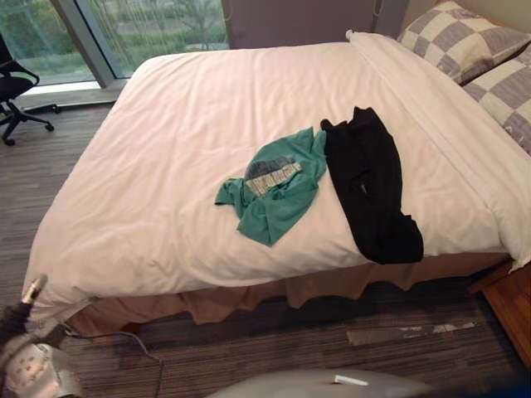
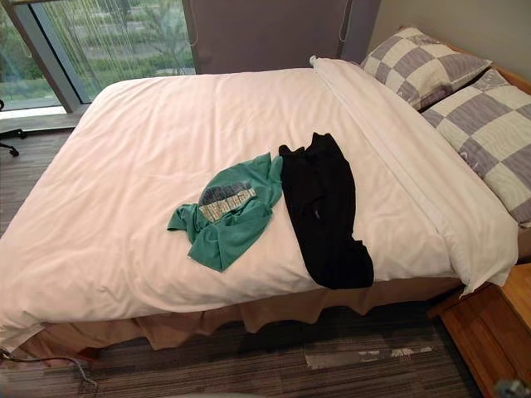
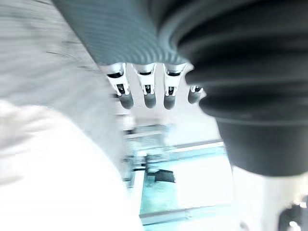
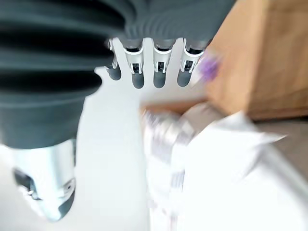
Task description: Tidy the bed and pick cloth on bed and put in laundry
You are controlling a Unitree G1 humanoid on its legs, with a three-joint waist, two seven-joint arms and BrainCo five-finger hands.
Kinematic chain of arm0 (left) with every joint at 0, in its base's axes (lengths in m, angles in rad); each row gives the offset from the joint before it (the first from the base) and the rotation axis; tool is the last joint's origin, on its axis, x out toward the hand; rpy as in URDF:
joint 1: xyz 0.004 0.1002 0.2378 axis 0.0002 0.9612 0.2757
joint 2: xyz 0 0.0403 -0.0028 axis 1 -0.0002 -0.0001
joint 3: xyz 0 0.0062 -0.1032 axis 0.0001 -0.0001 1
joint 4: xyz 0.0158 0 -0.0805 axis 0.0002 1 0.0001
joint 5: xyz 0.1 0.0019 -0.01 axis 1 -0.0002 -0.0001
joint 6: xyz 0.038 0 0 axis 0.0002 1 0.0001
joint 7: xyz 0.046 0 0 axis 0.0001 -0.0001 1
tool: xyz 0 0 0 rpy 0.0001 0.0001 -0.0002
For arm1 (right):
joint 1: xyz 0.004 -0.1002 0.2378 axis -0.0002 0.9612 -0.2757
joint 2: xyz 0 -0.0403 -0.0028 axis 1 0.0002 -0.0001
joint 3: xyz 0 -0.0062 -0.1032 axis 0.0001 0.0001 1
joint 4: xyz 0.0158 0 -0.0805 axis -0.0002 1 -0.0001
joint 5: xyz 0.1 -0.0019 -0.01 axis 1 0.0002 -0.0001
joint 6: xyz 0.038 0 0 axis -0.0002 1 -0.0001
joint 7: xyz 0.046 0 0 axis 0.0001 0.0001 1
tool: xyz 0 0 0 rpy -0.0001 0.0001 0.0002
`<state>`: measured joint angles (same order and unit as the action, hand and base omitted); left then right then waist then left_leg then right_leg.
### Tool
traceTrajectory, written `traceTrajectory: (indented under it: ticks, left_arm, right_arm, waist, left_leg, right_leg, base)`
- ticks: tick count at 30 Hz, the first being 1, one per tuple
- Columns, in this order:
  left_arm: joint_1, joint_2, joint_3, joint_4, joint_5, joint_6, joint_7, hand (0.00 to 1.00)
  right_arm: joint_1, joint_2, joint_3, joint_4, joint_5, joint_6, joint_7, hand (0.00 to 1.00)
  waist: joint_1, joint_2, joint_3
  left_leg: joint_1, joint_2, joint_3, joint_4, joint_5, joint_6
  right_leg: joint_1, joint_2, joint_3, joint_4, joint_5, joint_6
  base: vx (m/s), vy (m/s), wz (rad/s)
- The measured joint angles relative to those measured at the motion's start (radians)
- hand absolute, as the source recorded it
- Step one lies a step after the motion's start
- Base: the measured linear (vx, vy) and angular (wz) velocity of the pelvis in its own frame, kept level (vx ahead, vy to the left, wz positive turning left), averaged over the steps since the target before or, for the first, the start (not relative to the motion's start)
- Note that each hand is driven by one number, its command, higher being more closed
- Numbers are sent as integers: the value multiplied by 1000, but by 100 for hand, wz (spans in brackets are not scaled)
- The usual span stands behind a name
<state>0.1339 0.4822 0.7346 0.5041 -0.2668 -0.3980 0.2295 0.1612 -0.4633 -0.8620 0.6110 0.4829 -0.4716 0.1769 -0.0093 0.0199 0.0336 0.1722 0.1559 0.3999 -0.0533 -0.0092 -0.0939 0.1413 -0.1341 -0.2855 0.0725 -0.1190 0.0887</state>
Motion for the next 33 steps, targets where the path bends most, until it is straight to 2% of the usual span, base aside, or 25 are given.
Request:
traceTrajectory:
  ticks: [1,3,5,7,10,12,16,18,20,21,24,26,27,29,32,33]
  left_arm:
    - [0,20,-11,-33,37,-2,13,0]
    - [-9,125,-64,-108,139,7,24,0]
    - [-47,190,-122,-143,217,16,38,0]
    - [-74,187,-155,-146,219,19,36,0]
    - [-77,157,-212,-209,236,37,24,0]
    - [-79,155,-265,-225,272,34,-4,0]
    - [-149,156,-357,-221,313,0,-45,0]
    - [-204,157,-423,-245,353,7,-76,0]
    - [-248,160,-507,-270,421,88,-80,0]
    - [-262,161,-525,-253,432,100,-78,0]
    - [-368,172,-662,-46,464,111,-51,0]
    - [-449,175,-753,-5,482,145,-42,0]
    - [-519,174,-818,-2,486,178,-25,0]
    - [-613,174,-867,19,486,217,-16,0]
    - [-794,172,-902,88,486,304,20,0]
    - [-817,172,-902,99,486,312,24,0]
  right_arm:
    - [-4,-18,19,-22,-16,3,-2,0]
    - [-17,-91,120,-89,-85,26,-6,0]
    - [-55,-125,225,-129,-176,49,-5,0]
    - [-73,-127,264,-132,-220,61,-10,0]
    - [-80,-127,353,-158,-290,107,-24,0]
    - [-85,-127,396,-192,-337,130,-24,0]
    - [-114,-127,473,-206,-362,136,-24,0]
    - [-127,-126,530,-271,-374,168,-25,0]
    - [-135,-119,581,-322,-384,186,-34,0]
    - [-139,-114,591,-321,-389,190,-37,0]
    - [-160,-93,665,-317,-391,196,-54,0]
    - [-193,-89,726,-319,-400,198,-56,0]
    - [-244,-74,765,-324,-411,202,-61,0]
    - [-303,-46,788,-345,-410,208,-72,0]
    - [-428,-46,821,-385,-410,225,-85,0]
    - [-444,-47,820,-390,-410,228,-91,0]
  waist:
    - [0,-2,0]
    - [-1,-2,-2]
    - [-4,5,0]
    - [-6,11,3]
    - [-8,9,7]
    - [-16,5,13]
    - [-29,-6,25]
    - [-32,-3,35]
    - [-42,-3,54]
    - [-45,-5,60]
    - [-56,-11,80]
    - [-59,-17,106]
    - [-61,-15,129]
    - [-69,-19,155]
    - [-98,-19,226]
    - [-104,-18,240]
  left_leg:
    - [-1,0,0,3,-1,2]
    - [0,0,0,4,-2,2]
    - [-3,1,1,5,-2,3]
    - [-5,0,1,7,-2,3]
    - [-16,3,1,20,-4,5]
    - [-16,4,1,28,-8,11]
    - [-17,9,2,39,-9,11]
    - [-27,13,4,44,-20,3]
    - [-56,18,4,68,-35,5]
    - [-56,18,6,70,-35,5]
    - [-48,19,31,77,-35,4]
    - [-51,22,46,104,-49,-1]
    - [-79,34,66,143,-80,-7]
    - [-136,41,80,193,-99,-4]
    - [-252,56,92,279,-113,8]
    - [-267,60,95,289,-114,11]
  right_leg:
    - [0,0,1,0,-2,-3]
    - [-8,1,17,0,-9,-6]
    - [-13,2,28,0,-9,-6]
    - [-12,0,30,3,-9,-6]
    - [-33,1,60,13,-9,-6]
    - [-35,2,69,17,-9,-6]
    - [-51,4,112,36,-9,-6]
    - [-71,9,133,47,-9,-6]
    - [-109,10,148,71,-8,-6]
    - [-114,10,155,77,-8,-5]
    - [-133,11,187,103,-8,-6]
    - [-149,12,220,123,-8,-6]
    - [-184,17,249,149,-8,-5]
    - [-243,17,274,175,-3,0]
    - [-351,18,304,188,35,11]
    - [-364,19,308,190,39,10]
  base:
    - [23,-44,5]
    - [-8,-34,-6]
    - [-17,-26,-8]
    - [-12,-23,-6]
    - [-16,-21,-17]
    - [-27,-27,-14]
    - [-42,-13,-12]
    - [-97,9,-13]
    - [-80,13,-12]
    - [-57,12,-22]
    - [-66,11,-23]
    - [-96,22,-37]
    - [-141,18,-40]
    - [-162,16,-34]
    - [-140,20,-20]
    - [-87,18,-21]
